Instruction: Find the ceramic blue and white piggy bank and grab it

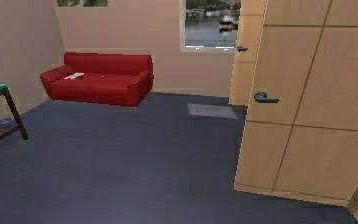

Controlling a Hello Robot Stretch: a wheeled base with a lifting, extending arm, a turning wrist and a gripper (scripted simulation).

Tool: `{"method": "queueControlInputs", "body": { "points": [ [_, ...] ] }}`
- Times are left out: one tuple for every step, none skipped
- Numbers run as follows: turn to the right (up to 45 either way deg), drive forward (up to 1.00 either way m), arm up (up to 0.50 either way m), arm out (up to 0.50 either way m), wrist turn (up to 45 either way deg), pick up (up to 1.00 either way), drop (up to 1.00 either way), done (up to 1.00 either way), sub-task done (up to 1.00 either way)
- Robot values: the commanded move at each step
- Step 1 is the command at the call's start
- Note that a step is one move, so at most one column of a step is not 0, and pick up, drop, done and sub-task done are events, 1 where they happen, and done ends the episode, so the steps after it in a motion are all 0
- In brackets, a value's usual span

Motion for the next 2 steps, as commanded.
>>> {"method": "queueControlInputs", "body": {
  "points": [
    [-3.0, 0.0, 0.0, 0.0, 0.0, 0.0, 0.0, 0.0, 0.0],
    [3.0, 0.0, 0.0, 0.0, 0.0, 0.0, 0.0, 0.0, 0.0]
  ]
}}
